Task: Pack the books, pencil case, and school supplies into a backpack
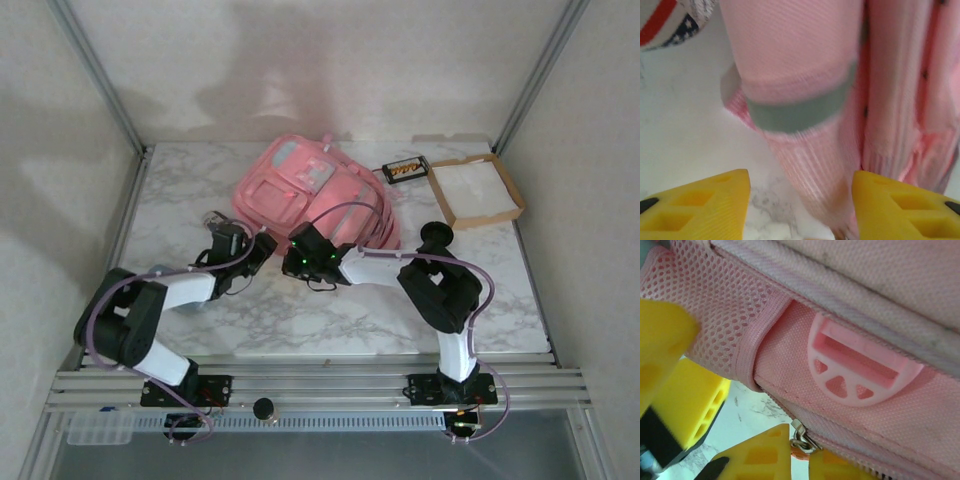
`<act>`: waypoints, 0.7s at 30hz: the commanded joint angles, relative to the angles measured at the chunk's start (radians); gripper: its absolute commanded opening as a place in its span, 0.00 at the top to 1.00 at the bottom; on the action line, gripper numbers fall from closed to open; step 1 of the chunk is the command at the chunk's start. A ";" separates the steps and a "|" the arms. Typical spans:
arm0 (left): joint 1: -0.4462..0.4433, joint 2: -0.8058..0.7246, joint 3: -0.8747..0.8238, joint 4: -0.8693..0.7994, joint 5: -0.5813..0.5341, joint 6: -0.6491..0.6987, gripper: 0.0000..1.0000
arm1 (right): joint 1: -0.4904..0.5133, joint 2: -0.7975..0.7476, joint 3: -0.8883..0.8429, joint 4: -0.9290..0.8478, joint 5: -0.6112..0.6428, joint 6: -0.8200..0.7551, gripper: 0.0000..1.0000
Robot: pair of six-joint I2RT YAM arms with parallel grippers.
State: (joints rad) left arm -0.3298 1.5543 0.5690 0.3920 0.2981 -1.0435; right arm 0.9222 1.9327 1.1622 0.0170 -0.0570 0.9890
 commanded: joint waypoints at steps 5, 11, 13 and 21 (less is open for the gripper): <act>0.001 0.138 0.057 0.122 -0.115 -0.100 0.80 | -0.002 -0.094 -0.090 0.015 0.009 0.051 1.00; 0.018 0.171 0.080 0.096 -0.132 -0.089 1.00 | -0.013 -0.185 -0.206 0.029 0.028 0.103 1.00; 0.022 0.170 0.089 0.085 -0.132 -0.069 1.00 | -0.031 -0.228 -0.261 0.033 0.028 0.119 1.00; 0.051 0.145 0.122 0.001 -0.147 -0.010 1.00 | -0.113 -0.425 -0.441 -0.007 0.051 0.094 1.00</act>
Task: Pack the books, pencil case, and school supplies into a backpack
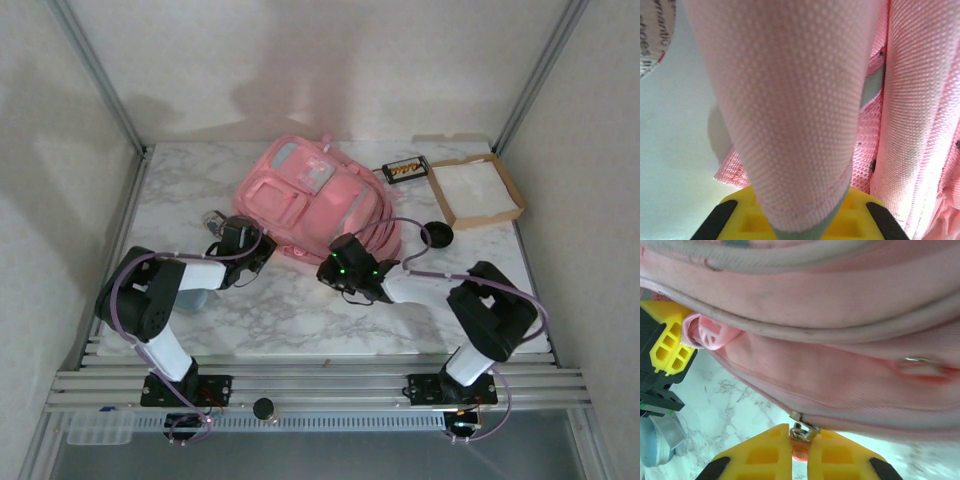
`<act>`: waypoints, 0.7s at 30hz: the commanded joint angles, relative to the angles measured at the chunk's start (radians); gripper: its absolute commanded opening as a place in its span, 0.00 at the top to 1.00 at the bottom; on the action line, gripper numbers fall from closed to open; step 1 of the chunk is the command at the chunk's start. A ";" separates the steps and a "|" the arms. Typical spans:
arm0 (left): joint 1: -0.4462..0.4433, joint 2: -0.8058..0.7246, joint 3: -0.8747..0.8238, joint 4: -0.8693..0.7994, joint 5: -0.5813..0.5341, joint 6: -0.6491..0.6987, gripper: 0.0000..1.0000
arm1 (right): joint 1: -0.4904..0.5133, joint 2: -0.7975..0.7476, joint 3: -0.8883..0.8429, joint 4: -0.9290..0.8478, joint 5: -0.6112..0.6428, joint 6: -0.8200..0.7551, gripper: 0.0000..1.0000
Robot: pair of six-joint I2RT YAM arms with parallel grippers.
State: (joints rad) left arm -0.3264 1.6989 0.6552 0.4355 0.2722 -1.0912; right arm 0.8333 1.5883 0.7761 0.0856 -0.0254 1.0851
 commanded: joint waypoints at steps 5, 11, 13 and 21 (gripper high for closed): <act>0.061 -0.018 0.064 -0.078 -0.122 0.072 1.00 | -0.072 -0.216 -0.129 -0.120 0.032 -0.032 0.97; 0.046 -0.042 0.072 -0.069 -0.112 0.070 1.00 | -0.025 -0.143 -0.021 -0.188 0.012 -0.201 0.86; 0.037 -0.047 0.079 -0.079 -0.112 0.076 1.00 | 0.052 -0.101 0.086 -0.266 0.104 -0.245 0.77; 0.024 -0.065 0.081 -0.080 -0.116 0.074 1.00 | 0.187 0.196 0.437 -0.553 0.302 -0.184 0.53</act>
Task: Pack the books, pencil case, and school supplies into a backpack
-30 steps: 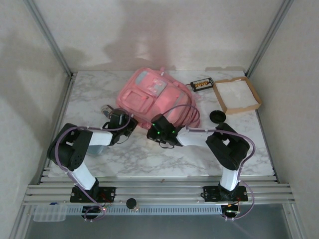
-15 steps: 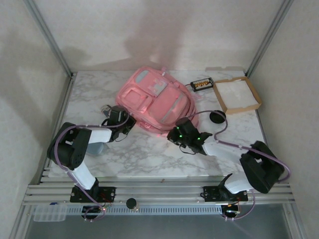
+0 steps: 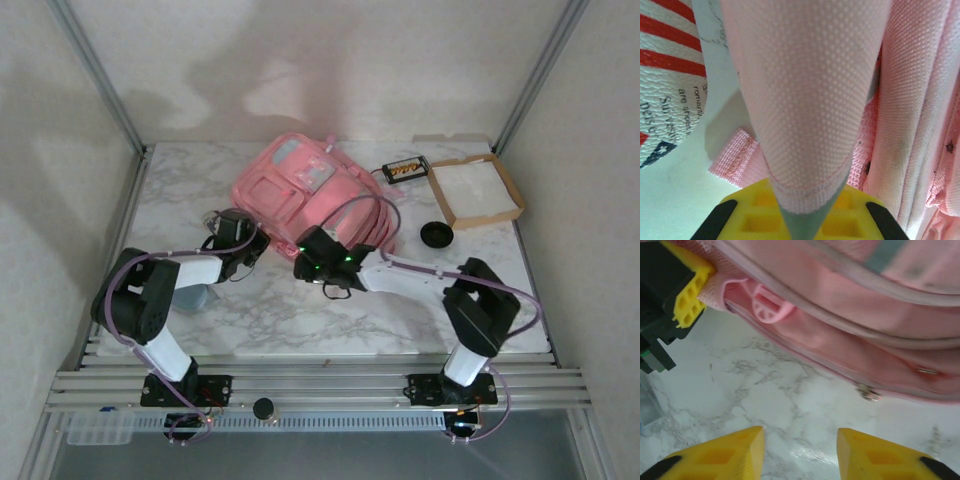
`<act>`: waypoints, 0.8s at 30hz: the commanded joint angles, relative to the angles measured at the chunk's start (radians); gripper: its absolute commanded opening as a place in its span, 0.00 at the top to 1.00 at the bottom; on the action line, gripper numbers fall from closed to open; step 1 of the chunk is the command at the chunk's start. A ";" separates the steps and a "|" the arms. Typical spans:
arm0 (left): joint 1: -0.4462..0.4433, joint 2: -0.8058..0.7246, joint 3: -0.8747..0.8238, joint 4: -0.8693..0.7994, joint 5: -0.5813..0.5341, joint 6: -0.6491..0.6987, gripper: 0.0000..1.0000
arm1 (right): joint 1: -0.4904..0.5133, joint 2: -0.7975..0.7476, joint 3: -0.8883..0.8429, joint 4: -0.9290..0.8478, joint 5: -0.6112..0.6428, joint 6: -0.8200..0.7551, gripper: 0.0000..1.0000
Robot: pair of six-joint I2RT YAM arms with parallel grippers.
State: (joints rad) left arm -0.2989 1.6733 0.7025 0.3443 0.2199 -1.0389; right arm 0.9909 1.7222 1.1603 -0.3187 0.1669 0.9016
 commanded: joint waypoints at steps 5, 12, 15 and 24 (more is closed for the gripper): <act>-0.006 -0.047 0.025 0.012 -0.055 0.020 1.00 | 0.025 0.134 0.104 -0.185 0.191 0.045 0.51; -0.008 -0.042 0.010 0.026 -0.042 0.014 1.00 | 0.016 0.197 0.133 -0.148 0.245 0.055 0.56; -0.009 -0.042 0.012 0.022 -0.042 0.014 1.00 | 0.009 0.230 0.160 -0.155 0.262 0.054 0.62; -0.012 -0.062 0.004 0.009 -0.051 0.022 1.00 | -0.048 0.200 0.095 -0.127 0.311 0.068 0.66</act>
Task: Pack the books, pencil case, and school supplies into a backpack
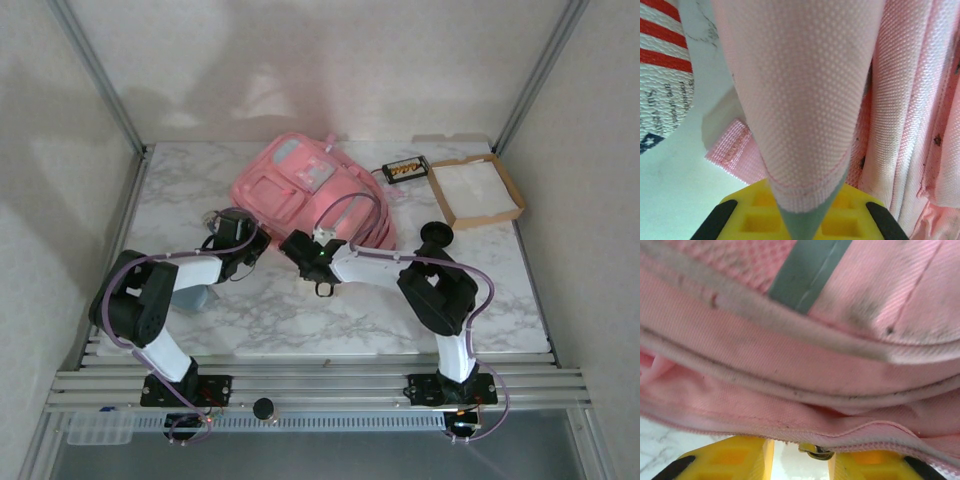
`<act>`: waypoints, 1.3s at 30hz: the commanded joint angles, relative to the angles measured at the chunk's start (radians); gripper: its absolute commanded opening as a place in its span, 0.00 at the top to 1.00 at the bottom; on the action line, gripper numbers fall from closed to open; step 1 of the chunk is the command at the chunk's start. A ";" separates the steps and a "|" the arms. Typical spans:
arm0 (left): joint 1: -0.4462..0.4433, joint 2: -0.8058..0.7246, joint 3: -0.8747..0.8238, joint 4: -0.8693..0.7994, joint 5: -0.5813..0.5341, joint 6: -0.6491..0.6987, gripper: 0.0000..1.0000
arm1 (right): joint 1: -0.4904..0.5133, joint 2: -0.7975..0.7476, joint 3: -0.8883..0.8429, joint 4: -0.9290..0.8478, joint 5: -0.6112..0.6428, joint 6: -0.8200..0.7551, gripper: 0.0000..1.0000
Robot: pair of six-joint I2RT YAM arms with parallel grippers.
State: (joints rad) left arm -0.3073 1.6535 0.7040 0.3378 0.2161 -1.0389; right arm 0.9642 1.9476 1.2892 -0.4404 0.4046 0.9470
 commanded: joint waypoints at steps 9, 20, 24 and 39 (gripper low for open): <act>-0.003 -0.029 0.016 0.010 -0.052 0.026 1.00 | -0.043 -0.143 -0.180 0.048 0.033 0.036 0.79; -0.003 -0.036 0.025 -0.002 -0.054 0.032 1.00 | -0.051 -0.120 -0.182 0.153 0.008 -0.115 0.77; -0.003 -0.034 0.026 -0.005 -0.056 0.031 1.00 | -0.053 -0.092 -0.160 0.149 0.036 -0.164 0.78; 0.028 -0.027 0.082 -0.069 -0.085 0.079 1.00 | -0.064 -0.219 -0.228 0.090 0.008 -0.230 0.99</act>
State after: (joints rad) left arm -0.3126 1.6493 0.7338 0.2771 0.2142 -0.9997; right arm 0.9245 1.8145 1.0977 -0.3000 0.3920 0.7204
